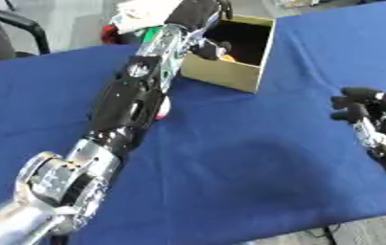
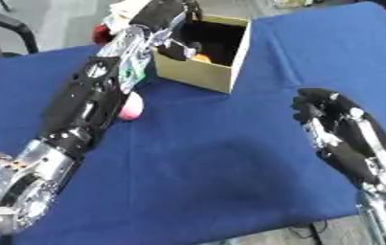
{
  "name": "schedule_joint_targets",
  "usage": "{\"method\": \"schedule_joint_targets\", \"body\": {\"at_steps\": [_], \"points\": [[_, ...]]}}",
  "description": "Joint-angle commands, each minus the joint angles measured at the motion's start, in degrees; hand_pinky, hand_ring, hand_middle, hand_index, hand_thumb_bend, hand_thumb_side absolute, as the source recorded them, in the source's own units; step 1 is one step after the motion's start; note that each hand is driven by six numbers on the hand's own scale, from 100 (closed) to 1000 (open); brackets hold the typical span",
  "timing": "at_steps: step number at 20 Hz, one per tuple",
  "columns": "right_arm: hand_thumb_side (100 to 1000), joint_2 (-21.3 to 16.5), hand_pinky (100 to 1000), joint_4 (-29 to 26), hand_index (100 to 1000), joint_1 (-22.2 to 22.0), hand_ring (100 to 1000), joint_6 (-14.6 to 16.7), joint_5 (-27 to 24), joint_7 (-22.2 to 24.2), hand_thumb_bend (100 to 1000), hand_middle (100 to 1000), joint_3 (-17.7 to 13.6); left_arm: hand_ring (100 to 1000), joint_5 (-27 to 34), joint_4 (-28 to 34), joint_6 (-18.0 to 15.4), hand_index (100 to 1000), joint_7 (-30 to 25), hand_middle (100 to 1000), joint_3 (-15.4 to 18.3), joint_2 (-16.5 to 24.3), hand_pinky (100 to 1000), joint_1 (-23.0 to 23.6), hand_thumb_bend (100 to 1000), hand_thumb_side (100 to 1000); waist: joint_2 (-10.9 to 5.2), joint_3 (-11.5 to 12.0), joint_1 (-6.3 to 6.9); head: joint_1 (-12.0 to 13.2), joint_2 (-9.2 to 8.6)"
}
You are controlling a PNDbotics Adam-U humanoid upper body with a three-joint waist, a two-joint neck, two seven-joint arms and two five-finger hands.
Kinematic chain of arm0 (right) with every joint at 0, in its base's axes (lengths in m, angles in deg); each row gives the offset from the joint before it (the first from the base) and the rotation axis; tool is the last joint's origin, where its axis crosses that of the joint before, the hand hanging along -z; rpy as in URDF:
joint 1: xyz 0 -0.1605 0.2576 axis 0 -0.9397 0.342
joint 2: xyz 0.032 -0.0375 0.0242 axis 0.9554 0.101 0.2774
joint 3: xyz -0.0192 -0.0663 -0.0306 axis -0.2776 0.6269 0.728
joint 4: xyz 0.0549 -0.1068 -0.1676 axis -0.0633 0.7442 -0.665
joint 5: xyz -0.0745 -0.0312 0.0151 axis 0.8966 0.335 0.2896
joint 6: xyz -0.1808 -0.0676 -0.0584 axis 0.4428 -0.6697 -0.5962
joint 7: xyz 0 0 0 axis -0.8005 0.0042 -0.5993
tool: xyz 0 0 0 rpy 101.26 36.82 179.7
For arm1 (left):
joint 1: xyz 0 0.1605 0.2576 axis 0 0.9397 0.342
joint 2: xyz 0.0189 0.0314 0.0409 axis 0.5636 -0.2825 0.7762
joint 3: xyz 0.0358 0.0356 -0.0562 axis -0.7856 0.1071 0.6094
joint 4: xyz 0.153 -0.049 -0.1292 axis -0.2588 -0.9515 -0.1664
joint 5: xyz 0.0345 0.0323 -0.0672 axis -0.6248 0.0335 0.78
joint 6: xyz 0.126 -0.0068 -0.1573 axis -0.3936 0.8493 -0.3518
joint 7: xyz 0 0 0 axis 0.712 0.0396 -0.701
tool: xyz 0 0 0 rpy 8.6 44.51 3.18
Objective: Pick up objects on the table and place them in the box.
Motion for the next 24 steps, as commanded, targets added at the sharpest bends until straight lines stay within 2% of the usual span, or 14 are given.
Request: {"method": "schedule_joint_targets", "body": {"at_steps": [1,4,6,8,11,16,19,24], "points": [[444,-0.17,737,-0.45,796,0.78,833,0.10,-0.18,0.19,100,616,-0.17,635,-0.67,1.53,-0.18,890,0.93,716,-0.40,0.41,639,-1.22,627,311,-0.73,0.06,-0.51,0.11,-0.32],[444,-0.11,737,-0.42,796,0.63,833,0.10,-0.16,0.12,100,616,-0.27,604,0.44,4.17,-1.25,841,1.06,653,-0.93,1.08,621,-0.99,584,280,-0.87,0.38,-0.65,-0.02,-0.16],[445,-0.12,737,-0.33,796,0.43,833,0.08,-0.12,0.02,100,616,-0.39,583,1.71,7.02,-2.95,812,-0.61,618,-1.90,2.45,643,-1.00,511,231,-1.13,0.89,-0.71,-0.31,0.12],[445,-0.10,737,-0.24,796,0.21,833,0.09,-0.07,-0.13,100,616,-0.54,588,2.68,10.22,-5.19,812,-5.10,627,-3.05,4.31,705,-0.96,478,225,-1.35,1.42,-0.71,-0.61,0.40],[447,-0.15,738,-0.07,796,-0.22,833,0.08,0.01,-0.42,100,616,-0.84,593,4.21,15.02,-9.16,813,-15.48,635,-4.59,8.19,771,-0.40,450,182,-1.75,2.63,-0.67,-1.42,0.94],[447,-0.17,738,0.06,796,-0.55,832,0.16,0.14,-0.86,100,616,-1.30,604,8.16,18.14,-12.78,818,-29.38,652,-6.36,13.17,808,2.46,436,152,-2.02,4.45,-0.76,-2.50,1.27],[447,-0.22,738,0.06,796,-0.71,832,0.19,0.19,-1.13,100,616,-1.55,606,11.17,17.98,-14.43,817,-34.58,652,-7.70,15.75,806,4.85,439,145,-2.07,5.20,-0.89,-2.99,1.46],[446,-0.19,739,0.06,796,-0.89,832,0.21,0.29,-1.35,100,616,-1.75,611,15.89,16.55,-15.25,815,-38.44,651,-9.22,17.81,765,8.47,437,132,-2.11,6.13,-1.20,-3.47,1.59]]}}
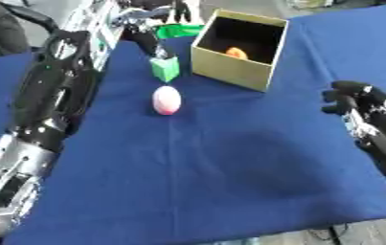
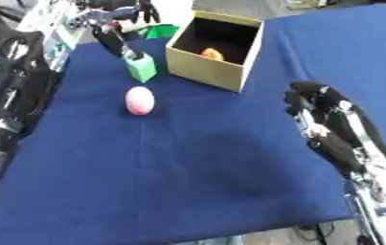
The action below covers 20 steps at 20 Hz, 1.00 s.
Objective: Pick up objects on the table and place them in the box.
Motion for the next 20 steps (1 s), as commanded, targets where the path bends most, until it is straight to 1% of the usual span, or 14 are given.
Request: {"method": "schedule_joint_targets", "body": {"at_steps": [1,5,11,14,16,20], "points": [[446,-0.21,739,-0.65,796,0.25,832,0.08,0.25,-0.38,100,616,-0.62,612,2.25,-0.02,-0.68,815,-1.87,651,-0.99,2.51,762,0.17,436,130,-1.05,0.23,-0.43,-0.32,0.47],[446,-0.14,739,-0.71,796,0.31,832,0.09,0.24,-0.38,100,616,-0.62,614,3.25,-1.47,-2.00,816,-1.87,649,-2.16,2.00,750,1.45,441,138,-1.02,0.42,-0.64,-0.42,0.53],[445,-0.08,739,-0.71,796,0.35,832,0.06,0.24,-0.42,100,615,-0.63,617,4.47,-2.82,-3.66,818,-0.63,651,-3.74,0.75,744,1.85,482,169,-0.87,0.25,-0.76,-0.38,0.61],[446,-0.06,739,-0.69,796,0.34,832,0.05,0.23,-0.43,100,615,-0.62,617,4.62,-3.42,-4.47,818,-0.35,650,-4.55,0.18,742,2.02,488,172,-0.86,0.23,-0.76,-0.42,0.72],[447,-0.04,739,-0.68,796,0.34,832,0.04,0.22,-0.42,100,615,-0.60,616,4.86,-3.87,-5.05,817,-0.46,648,-5.05,-0.18,738,2.08,484,171,-0.88,0.27,-0.74,-0.50,0.77],[447,-0.02,739,-0.65,796,0.34,832,0.03,0.21,-0.38,100,615,-0.56,596,5.57,-4.82,-5.67,792,0.04,617,-5.70,-1.02,721,2.12,418,129,-0.90,0.37,-0.70,-0.56,0.80]]}}
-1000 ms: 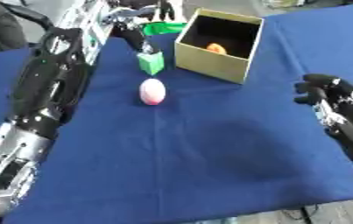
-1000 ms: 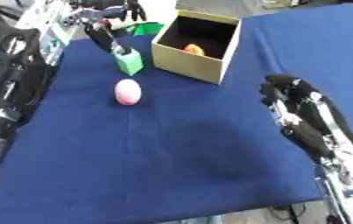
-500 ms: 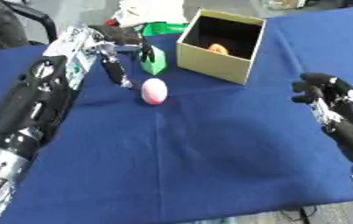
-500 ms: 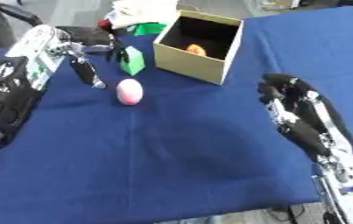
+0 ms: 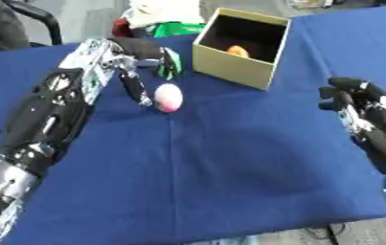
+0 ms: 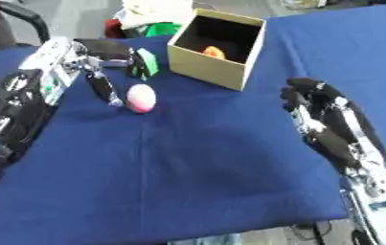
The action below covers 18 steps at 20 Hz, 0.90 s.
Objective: Pick up objects on the table and place them in the box.
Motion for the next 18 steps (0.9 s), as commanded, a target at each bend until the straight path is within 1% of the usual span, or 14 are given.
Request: {"method": "schedule_joint_targets", "body": {"at_steps": [1,5,8,13,18], "points": [[447,-0.41,739,-0.65,796,0.57,832,-0.02,0.20,-0.09,100,615,-0.30,581,0.61,-0.35,-1.04,774,-0.01,597,-0.32,0.17,714,-0.99,384,111,-0.89,0.06,-0.25,-0.11,0.33],[447,-0.40,739,-0.63,796,0.53,832,-0.04,0.18,-0.13,100,615,-0.33,498,0.15,-0.88,-1.04,666,2.40,494,-0.23,-0.22,663,-1.20,257,100,-0.95,0.00,-0.23,-0.19,0.30],[447,-0.39,739,-0.61,796,0.49,832,-0.04,0.16,-0.14,100,615,-0.34,477,-0.25,-0.23,-0.69,627,4.27,466,0.23,-0.15,652,-1.57,218,100,-1.04,0.03,-0.18,-0.26,0.31],[448,-0.42,739,-0.57,796,0.39,832,-0.06,0.15,-0.16,100,615,-0.36,472,-0.13,2.43,0.40,610,4.97,451,1.67,0.44,653,-2.98,211,100,-1.17,0.08,-0.07,-0.42,0.40],[448,-0.51,740,-0.53,796,0.36,832,-0.06,0.12,-0.11,100,615,-0.28,474,-0.56,5.19,2.06,613,5.43,456,3.07,1.04,675,-5.87,225,100,-1.35,-0.14,0.07,-0.55,0.43]]}}
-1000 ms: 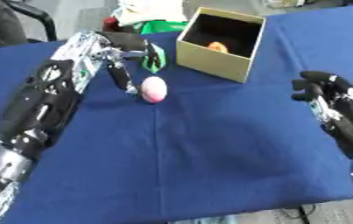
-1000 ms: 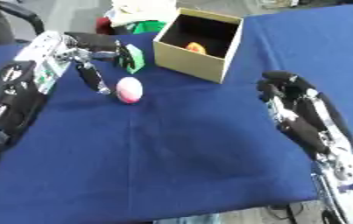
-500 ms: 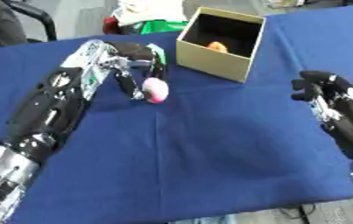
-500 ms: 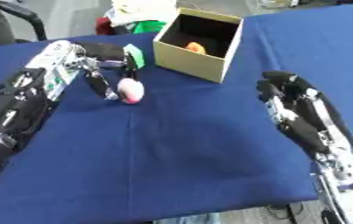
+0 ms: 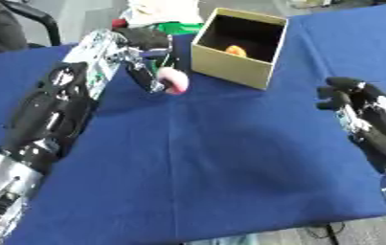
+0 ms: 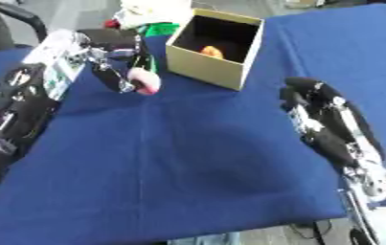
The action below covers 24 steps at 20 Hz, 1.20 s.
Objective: Pick up objects on the table and place them in the box.
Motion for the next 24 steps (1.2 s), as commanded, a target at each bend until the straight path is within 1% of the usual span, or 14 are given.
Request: {"method": "schedule_joint_targets", "body": {"at_steps": [1,4,7,8,12,17,21,22,23,24], "points": [[447,-0.53,740,-0.54,796,0.51,832,-0.05,0.10,-0.02,100,615,-0.23,475,-0.96,2.40,1.33,614,0.73,457,1.64,1.56,679,-3.02,230,100,-1.19,-0.14,-0.17,-0.08,0.38],[447,-0.54,740,-0.53,796,0.63,832,-0.05,0.06,0.17,100,615,-0.05,481,-3.70,1.80,2.94,622,2.65,463,3.01,0.13,681,-5.09,250,100,-1.22,-0.52,-0.11,0.04,0.25],[446,-0.55,740,-0.57,796,0.91,832,-0.05,-0.05,0.39,100,614,0.17,486,-7.47,-0.21,4.25,629,5.40,468,4.27,-2.05,686,-7.04,260,100,-1.12,-1.30,-0.08,0.30,0.02],[446,-0.57,740,-0.59,796,1.03,832,-0.06,-0.08,0.50,100,614,0.28,491,-8.89,-0.95,4.69,635,6.54,472,4.71,-2.87,689,-7.65,279,100,-1.05,-1.63,-0.02,0.49,-0.08],[447,-0.52,740,-0.64,796,1.63,833,-0.11,-0.27,1.13,100,614,0.94,503,-14.57,-4.58,6.99,644,12.18,478,6.90,-6.74,677,-9.54,306,117,-0.67,-3.13,0.32,1.36,-0.63],[447,-0.42,741,-0.69,796,2.30,833,-0.18,-0.50,1.76,100,614,1.52,522,-20.04,-8.47,10.91,665,20.33,494,9.31,-10.86,669,-10.52,331,134,-0.22,-5.01,0.65,2.26,-1.14],[447,-0.33,741,-0.72,796,2.53,833,-0.20,-0.50,1.95,100,614,1.67,550,-23.39,-11.37,13.90,721,24.74,533,10.47,-12.80,675,-10.13,369,157,0.03,-5.96,0.74,2.55,-1.42],[447,-0.30,741,-0.71,796,2.56,833,-0.21,-0.51,1.95,100,614,1.67,561,-23.96,-11.88,14.42,749,25.57,549,10.63,-13.07,677,-9.97,379,166,0.06,-6.11,0.73,2.58,-1.46],[446,-0.28,741,-0.73,796,2.57,833,-0.20,-0.52,1.96,100,614,1.67,577,-24.36,-12.28,14.81,785,26.33,577,10.74,-13.23,686,-9.75,417,197,0.08,-6.23,0.71,2.56,-1.50],[446,-0.27,741,-0.73,796,2.56,832,-0.19,-0.53,1.94,100,614,1.64,590,-24.64,-12.56,15.10,830,26.95,624,10.80,-13.29,692,-9.58,448,214,0.08,-6.31,0.69,2.54,-1.52]]}}
